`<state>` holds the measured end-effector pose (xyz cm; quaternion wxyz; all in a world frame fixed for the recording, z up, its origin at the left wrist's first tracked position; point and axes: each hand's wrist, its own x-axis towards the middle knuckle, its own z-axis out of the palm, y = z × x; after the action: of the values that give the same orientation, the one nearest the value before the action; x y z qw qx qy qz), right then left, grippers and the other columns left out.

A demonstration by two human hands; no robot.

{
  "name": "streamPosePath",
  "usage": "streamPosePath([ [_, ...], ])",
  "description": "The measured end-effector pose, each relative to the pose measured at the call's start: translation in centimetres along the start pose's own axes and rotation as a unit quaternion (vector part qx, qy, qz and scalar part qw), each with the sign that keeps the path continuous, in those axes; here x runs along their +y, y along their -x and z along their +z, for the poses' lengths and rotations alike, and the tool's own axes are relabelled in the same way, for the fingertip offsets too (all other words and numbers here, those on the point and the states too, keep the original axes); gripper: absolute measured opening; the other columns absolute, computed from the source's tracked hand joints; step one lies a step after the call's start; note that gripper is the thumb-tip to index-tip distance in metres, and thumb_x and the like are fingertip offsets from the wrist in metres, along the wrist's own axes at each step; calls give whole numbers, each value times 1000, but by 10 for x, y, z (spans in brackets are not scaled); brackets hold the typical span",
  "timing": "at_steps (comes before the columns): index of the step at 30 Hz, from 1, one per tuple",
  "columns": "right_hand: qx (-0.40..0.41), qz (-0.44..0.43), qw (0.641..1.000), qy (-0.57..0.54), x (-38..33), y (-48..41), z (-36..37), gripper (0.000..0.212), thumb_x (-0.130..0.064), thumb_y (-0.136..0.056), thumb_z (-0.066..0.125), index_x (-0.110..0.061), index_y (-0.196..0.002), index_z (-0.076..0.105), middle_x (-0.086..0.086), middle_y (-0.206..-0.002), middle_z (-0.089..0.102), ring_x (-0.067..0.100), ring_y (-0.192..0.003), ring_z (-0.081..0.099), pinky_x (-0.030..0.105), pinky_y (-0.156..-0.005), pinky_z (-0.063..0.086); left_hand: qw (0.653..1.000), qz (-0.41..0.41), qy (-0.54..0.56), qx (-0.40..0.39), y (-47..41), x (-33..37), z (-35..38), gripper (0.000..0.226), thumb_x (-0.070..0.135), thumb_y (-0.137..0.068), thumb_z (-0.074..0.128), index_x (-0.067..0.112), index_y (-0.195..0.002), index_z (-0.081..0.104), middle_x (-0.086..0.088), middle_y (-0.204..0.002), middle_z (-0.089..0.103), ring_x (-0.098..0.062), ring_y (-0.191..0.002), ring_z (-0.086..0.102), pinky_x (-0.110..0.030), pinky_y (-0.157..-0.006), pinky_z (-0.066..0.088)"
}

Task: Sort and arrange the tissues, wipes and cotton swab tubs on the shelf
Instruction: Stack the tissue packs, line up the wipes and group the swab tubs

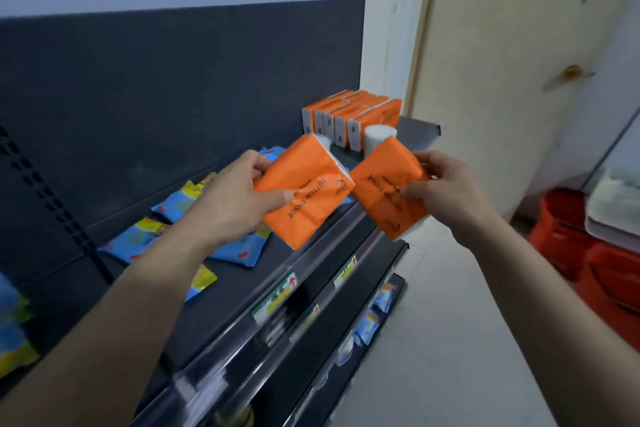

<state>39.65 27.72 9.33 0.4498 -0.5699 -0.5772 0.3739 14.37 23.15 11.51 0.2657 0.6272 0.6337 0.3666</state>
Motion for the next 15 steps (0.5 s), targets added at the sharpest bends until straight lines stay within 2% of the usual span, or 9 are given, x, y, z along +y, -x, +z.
streamPosePath([
  [4,-3,-13,1000,18,0,-55,-5,50,2,-80,62,-22,-123,55,0,-103,58,14,-85,57,23,-64,45,1000,20,19,12,-62,3,11,34,17,-79,72,14,-106,51,-7,-107,64,-23,-93,64,-42,-86,52],
  [7,-5,-33,998,49,-8,-104,-3,50,1,-77,63,-21,-121,57,0,-101,60,18,-85,59,27,-67,47,999,22,32,23,-107,3,18,33,13,-79,71,13,-105,51,-8,-103,64,-22,-90,63,-37,-79,50],
  [11,-5,-57,996,72,-15,-163,4,50,2,-75,61,-22,-118,59,1,-100,60,13,-78,57,26,-67,48,997,15,36,63,-158,2,23,31,8,-78,68,18,-100,50,-6,-102,64,-22,-88,62,-39,-78,50],
  [15,-27,-87,990,110,-19,-215,17,48,0,-76,61,-20,-120,57,1,-100,57,18,-86,54,26,-69,43,993,-1,28,111,-191,-4,21,35,6,-76,64,21,-105,49,-2,-106,62,-19,-89,62,-34,-76,50],
])
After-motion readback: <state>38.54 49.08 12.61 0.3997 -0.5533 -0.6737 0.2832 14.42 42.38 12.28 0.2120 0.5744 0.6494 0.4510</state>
